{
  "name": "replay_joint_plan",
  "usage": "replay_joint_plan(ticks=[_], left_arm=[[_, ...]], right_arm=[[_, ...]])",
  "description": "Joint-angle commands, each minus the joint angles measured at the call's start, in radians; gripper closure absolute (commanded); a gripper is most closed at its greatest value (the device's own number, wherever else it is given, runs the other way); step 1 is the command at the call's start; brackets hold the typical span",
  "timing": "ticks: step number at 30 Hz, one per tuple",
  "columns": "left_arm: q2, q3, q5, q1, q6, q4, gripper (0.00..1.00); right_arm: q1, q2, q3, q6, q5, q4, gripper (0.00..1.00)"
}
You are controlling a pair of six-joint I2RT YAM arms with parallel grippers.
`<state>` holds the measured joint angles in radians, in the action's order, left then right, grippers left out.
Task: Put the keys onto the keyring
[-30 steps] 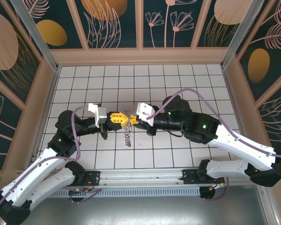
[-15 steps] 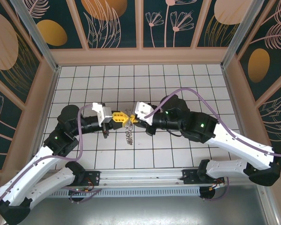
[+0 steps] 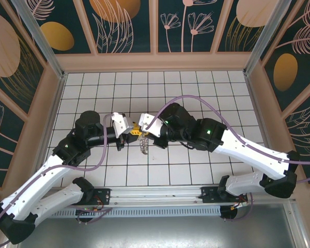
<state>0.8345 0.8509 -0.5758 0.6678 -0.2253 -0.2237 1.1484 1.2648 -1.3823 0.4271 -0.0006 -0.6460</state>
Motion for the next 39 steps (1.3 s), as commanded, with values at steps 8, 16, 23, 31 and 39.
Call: replay_joint_plan(ticks=[8, 16, 23, 31, 39], left_arm=[[-0.046, -0.062, -0.035, -0.001, 0.097, 0.17, 1.0], [-0.156, -0.144, -0.091, -0.001, 0.259, 0.397, 1.0], [-0.153, -0.144, -0.114, -0.002, 0.279, 0.426, 1.0], [-0.156, -0.153, -0.135, -0.001, 0.283, 0.433, 1.0], [-0.159, -0.156, -0.173, -0.001, 0.297, 0.45, 1.0]], right_arm=[[0.027, -0.03, -0.02, 0.008, -0.002, 0.046, 1.0], [0.027, -0.123, 0.081, -0.044, -0.071, 0.143, 0.86], [0.027, -0.139, 0.096, -0.052, -0.091, 0.167, 0.91], [0.027, -0.163, 0.111, -0.054, -0.122, 0.208, 0.85], [0.025, -0.16, 0.113, -0.051, -0.134, 0.229, 0.85]])
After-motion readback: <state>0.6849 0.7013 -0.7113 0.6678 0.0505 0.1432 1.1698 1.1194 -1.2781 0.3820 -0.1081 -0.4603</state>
